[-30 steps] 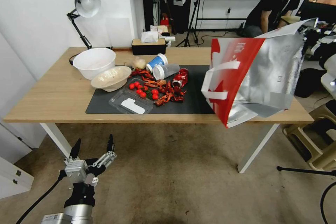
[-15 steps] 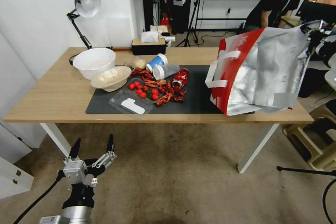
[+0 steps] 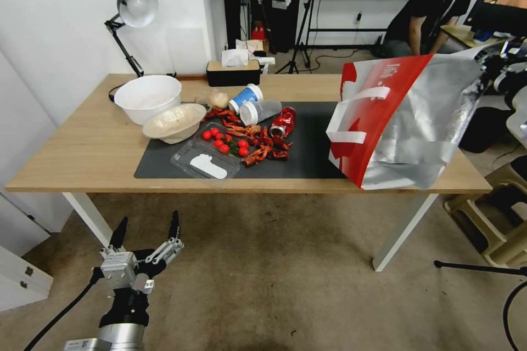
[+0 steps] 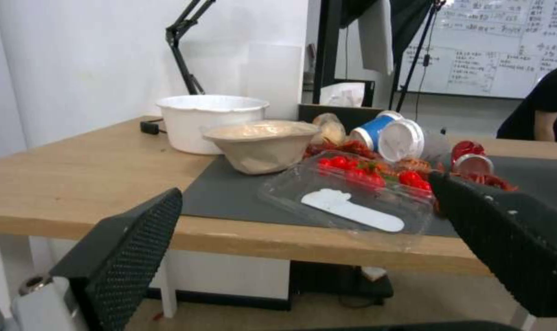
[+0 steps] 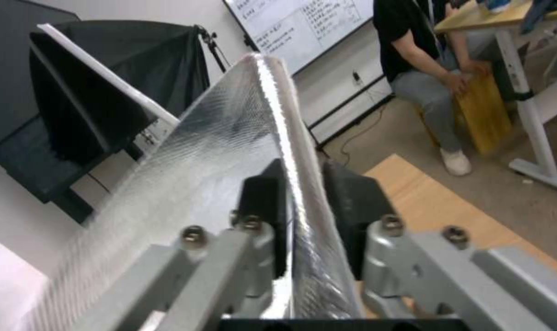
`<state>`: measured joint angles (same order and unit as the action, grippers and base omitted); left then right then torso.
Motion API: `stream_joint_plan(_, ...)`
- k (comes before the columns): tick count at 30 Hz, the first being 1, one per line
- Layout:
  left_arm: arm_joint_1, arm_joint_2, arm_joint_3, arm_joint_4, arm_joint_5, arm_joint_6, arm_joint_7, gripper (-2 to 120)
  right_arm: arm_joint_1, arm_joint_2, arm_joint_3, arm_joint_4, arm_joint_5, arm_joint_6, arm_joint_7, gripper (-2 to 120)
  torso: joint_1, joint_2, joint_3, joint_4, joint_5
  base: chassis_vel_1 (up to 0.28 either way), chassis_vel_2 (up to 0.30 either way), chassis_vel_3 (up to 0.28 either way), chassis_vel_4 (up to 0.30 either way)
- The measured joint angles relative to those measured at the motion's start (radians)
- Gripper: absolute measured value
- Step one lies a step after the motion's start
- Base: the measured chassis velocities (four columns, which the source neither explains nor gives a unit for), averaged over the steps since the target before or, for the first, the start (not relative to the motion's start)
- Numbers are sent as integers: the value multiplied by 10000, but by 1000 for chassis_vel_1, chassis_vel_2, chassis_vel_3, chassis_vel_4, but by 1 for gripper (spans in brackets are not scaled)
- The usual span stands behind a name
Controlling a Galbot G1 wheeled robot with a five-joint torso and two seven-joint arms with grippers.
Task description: Pick up the food delivery bag from the floor and place it on the table.
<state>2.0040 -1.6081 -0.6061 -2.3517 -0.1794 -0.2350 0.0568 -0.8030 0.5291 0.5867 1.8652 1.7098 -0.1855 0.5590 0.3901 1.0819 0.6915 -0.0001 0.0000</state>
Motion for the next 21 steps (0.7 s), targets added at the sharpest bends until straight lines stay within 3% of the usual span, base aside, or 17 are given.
stream_joint_plan(2,-4,0,2,7,0,-9,0,100,177,22,-137,-39,-32,21,25,30,0,0,0,0,0,0,0,0,0)
stream_joint_plan(4,-5,0,2,7,0,-10,0,100,206,24,-157,-47,-43,25,25,30,0,0,0,0,0,0,0,0,0)
stream_joint_plan(5,-6,0,-4,7,-1,-13,0,100,325,28,-237,-77,-70,59,7,39,0,-1,0,1,0,0,0,0,0)
stream_joint_plan(10,-8,0,-8,6,-3,-17,0,100,541,32,-377,-135,-120,110,-82,54,0,-1,0,0,0,0,0,0,0)
stream_joint_plan(12,-8,0,-8,5,-4,-18,0,100,548,33,-382,-137,-128,112,-87,56,0,-1,0,0,0,0,0,0,0)
stream_joint_plan(13,-8,0,-8,2,-3,-22,1,100,650,33,-455,-156,-243,134,-159,67,0,0,0,0,0,0,0,0,0)
stream_joint_plan(15,-8,0,-6,-1,-4,-23,2,100,692,33,-488,-167,-301,140,-183,69,-1,0,0,0,0,0,0,0,0)
stream_joint_plan(18,-21,0,7,-5,-4,-23,8,100,871,52,-645,-207,-531,169,-359,88,0,-1,0,0,-1,0,0,0,0)
stream_joint_plan(21,-21,0,3,-5,-6,-23,8,100,861,64,-674,-184,-637,170,-448,97,0,-1,0,0,0,0,0,0,0)
